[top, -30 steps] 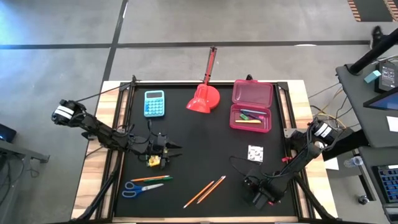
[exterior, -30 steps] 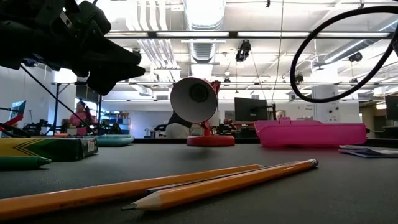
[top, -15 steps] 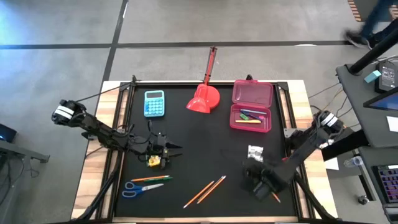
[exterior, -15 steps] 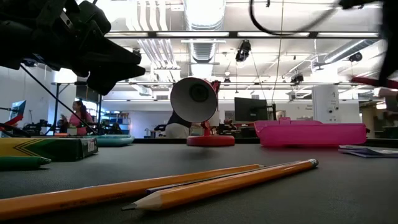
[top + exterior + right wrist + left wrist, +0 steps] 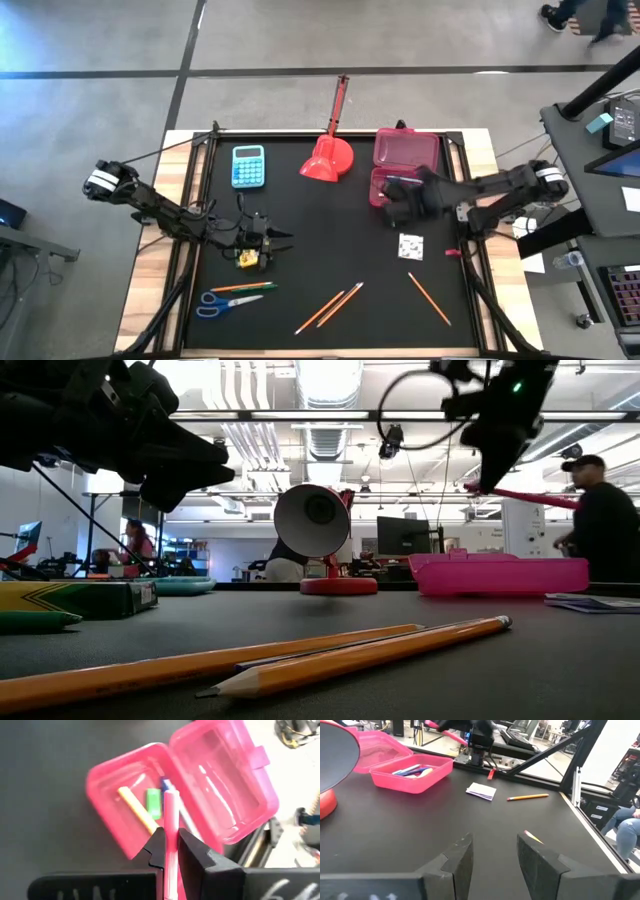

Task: Pack school essentials
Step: Put the pink pen into the pink supply box, then put the orange pencil into the pink supply box

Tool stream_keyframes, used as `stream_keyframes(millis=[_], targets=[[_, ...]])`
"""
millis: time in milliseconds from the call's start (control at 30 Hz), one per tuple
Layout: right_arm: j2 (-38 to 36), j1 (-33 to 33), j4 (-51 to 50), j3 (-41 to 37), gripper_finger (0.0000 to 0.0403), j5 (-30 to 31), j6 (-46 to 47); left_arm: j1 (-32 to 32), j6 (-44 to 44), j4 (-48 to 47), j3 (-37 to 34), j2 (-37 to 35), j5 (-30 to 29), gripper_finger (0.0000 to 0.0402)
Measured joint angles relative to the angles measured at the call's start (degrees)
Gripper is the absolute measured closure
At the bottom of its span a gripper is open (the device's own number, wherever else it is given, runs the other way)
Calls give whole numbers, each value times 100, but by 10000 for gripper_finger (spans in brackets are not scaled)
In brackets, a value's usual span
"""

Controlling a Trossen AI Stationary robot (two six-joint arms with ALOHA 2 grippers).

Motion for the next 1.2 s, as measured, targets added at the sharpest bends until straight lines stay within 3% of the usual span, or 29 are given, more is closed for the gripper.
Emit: stream_keyframes(millis=[167, 367, 767, 900, 1200], targets=[[-78, -797, 877, -475, 383, -49, -984, 2, 4, -6, 0, 0, 0, 268], [50, -1271, 1559, -919, 383, -170, -1907, 0, 4, -11, 0, 0, -22, 268], [285, -1518, 2583, -1328, 383, -750, -3017, 2, 0, -1, 0, 0, -42, 268], [285, -1532, 2757, -1474, 382, -939, -2961, 2, 0, -3, 0, 0, -42, 268], [285, -1532, 2799, -1509, 302, -1304, -2666, 2, 39, -4, -2, 0, -42, 268]])
